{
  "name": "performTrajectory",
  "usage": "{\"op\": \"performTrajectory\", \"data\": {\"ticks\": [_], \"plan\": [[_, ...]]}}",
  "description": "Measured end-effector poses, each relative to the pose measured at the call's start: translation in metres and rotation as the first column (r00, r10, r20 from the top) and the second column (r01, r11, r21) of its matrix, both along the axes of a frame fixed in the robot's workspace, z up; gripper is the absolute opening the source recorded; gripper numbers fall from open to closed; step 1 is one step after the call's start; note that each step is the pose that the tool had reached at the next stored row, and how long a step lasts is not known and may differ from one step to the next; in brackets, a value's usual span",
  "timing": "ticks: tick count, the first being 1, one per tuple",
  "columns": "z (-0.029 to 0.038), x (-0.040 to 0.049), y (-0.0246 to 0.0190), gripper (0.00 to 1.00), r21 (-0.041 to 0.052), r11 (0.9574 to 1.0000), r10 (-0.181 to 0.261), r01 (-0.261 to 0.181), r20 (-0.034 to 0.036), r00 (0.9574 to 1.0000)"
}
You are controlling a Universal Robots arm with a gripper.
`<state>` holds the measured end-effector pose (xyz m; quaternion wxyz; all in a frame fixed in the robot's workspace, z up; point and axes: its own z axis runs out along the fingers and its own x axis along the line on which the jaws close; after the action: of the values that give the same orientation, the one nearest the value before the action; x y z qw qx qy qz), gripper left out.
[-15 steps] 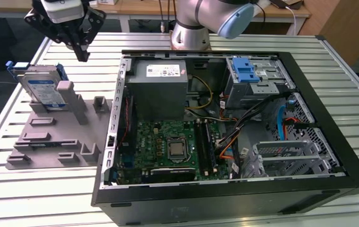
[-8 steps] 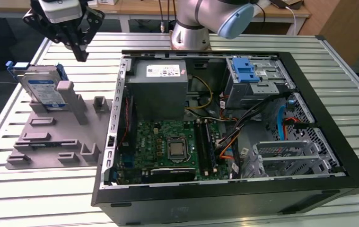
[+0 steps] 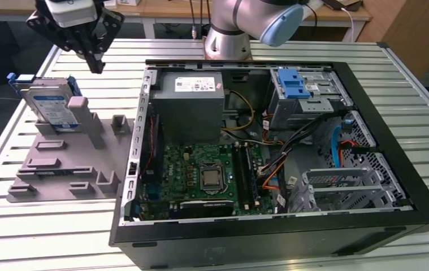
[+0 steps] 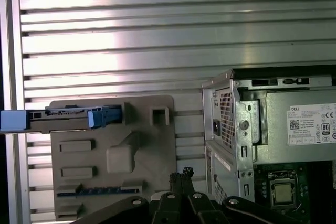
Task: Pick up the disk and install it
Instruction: 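Reach for the disk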
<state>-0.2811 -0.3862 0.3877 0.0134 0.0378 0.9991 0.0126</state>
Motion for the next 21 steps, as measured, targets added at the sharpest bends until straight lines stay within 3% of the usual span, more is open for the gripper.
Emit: {"op": "performTrajectory", "data": {"ticks": [21], "plan": [[-0.0007,-0.0134,0.0079,0.11,0.0001,1.0,0.0,0.0,0.0002,1.0]]}}
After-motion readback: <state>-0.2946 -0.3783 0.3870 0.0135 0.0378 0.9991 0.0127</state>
